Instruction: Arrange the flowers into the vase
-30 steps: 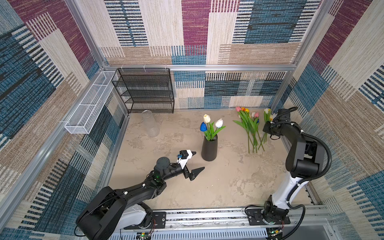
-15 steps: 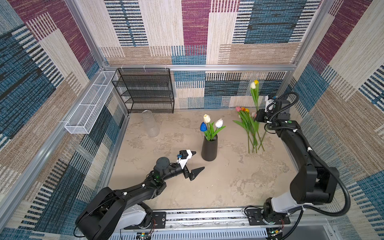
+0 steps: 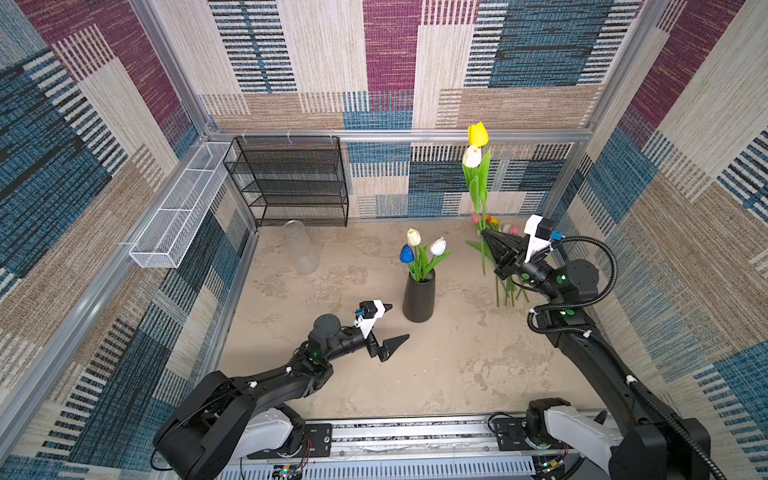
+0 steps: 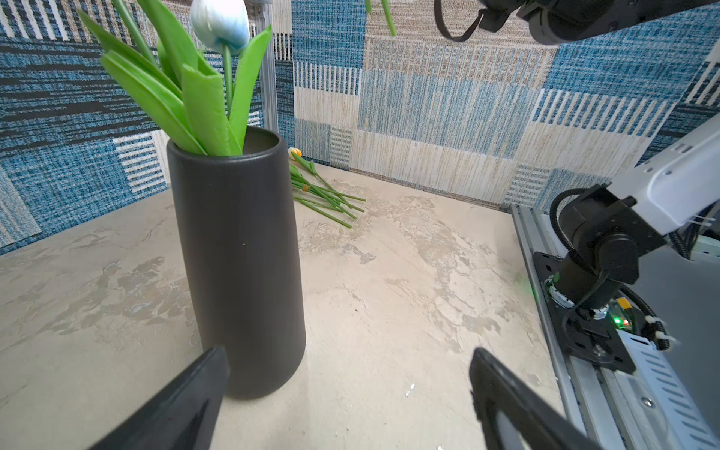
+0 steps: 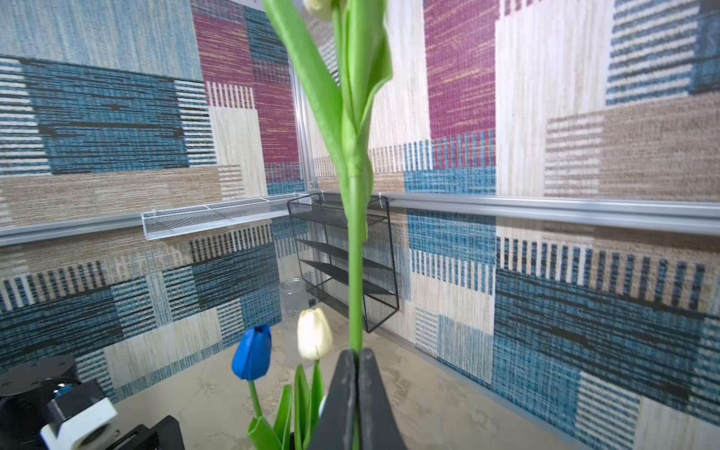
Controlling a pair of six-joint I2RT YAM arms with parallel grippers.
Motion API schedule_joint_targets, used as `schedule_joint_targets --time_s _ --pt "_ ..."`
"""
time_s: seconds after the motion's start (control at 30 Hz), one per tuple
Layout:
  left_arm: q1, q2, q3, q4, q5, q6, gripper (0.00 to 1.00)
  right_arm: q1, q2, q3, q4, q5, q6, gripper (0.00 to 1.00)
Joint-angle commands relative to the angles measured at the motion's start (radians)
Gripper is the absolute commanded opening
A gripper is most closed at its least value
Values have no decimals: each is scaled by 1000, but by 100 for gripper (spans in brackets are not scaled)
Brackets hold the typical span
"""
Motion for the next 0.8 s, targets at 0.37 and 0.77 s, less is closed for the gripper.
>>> schedule_joint_targets --time_s 0.37,0.77 --pt "1 -7 2 30 8 4 99 10 150 5 -566 521 74 0" --pt "1 0 6 28 16 0 99 10 603 30 -702 472 53 2"
